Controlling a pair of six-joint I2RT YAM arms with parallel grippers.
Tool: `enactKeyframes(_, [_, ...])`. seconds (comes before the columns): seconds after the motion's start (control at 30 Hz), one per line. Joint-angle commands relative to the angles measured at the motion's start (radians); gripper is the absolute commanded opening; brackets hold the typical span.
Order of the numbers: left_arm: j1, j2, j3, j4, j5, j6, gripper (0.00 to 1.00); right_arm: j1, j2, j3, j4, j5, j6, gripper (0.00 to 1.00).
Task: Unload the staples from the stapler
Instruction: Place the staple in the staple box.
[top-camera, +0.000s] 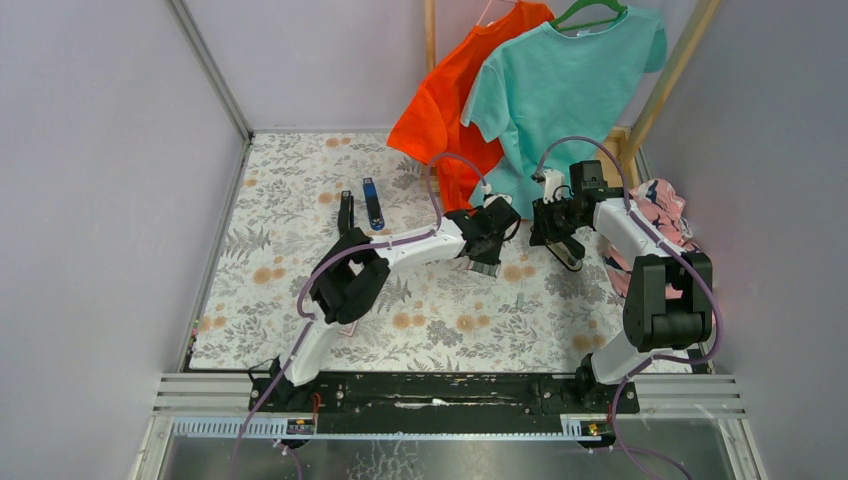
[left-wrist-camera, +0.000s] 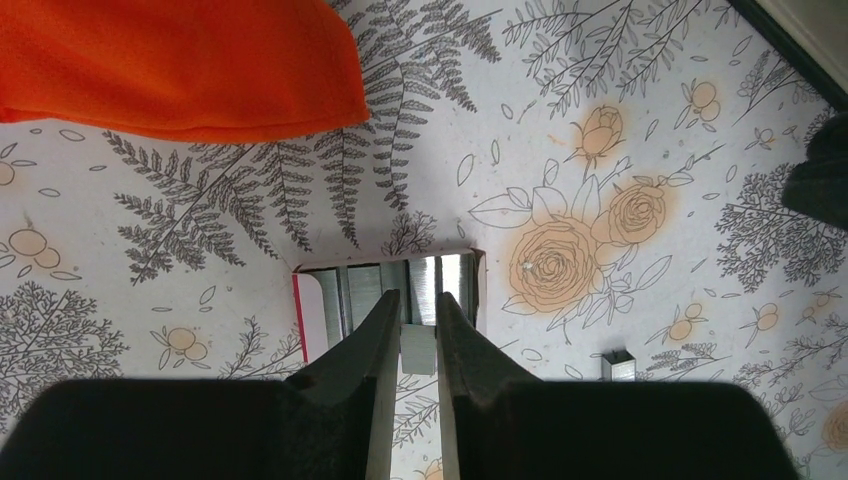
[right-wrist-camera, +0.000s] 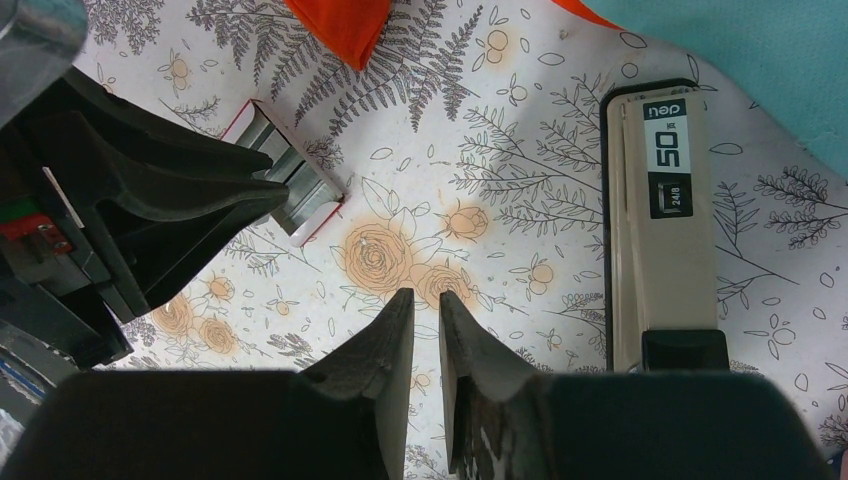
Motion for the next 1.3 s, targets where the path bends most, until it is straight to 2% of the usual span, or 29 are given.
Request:
enactKeyframes(0.0, [0.000,0.027,0.040,-0.012,-0.029,0.016,0.12,-0.005,-0.036,0.033,-0.009,-0.029,-0.002,0.23])
enactKeyframes(1.27, [0.002,0.053,0.060,-0.045,-0.032,0.021,0.16,-0.005,-0.037,0.035,-0.011,-0.039,-0.005,0.23])
